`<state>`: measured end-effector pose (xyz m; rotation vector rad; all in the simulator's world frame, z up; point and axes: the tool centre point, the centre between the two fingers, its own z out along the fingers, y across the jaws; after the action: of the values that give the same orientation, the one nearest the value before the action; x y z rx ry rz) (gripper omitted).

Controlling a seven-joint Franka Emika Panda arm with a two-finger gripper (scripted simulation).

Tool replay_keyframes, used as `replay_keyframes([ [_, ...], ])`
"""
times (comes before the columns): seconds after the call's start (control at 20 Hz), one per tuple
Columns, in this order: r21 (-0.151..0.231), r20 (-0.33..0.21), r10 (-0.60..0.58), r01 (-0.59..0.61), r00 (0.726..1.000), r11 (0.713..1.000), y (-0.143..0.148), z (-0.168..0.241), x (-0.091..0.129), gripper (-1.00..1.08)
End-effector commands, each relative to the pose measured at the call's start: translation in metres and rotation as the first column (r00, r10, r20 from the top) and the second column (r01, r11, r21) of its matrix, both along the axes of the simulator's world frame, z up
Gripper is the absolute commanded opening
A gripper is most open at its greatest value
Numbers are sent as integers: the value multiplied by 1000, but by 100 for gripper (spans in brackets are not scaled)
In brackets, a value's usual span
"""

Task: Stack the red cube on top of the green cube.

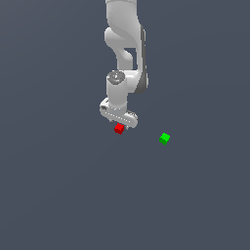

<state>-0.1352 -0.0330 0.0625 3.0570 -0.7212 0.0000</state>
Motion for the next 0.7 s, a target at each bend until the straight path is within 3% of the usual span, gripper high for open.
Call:
replay_keyframes([
  [0.0,0,-1,-1,1,1000,1000,0,-8,-1,100],
  [0.6,1,0,-3,3,1000,1000,1,-43,-1,100],
  [0.65,1,0,-3,3,1000,1000,1,-43,-1,-100],
])
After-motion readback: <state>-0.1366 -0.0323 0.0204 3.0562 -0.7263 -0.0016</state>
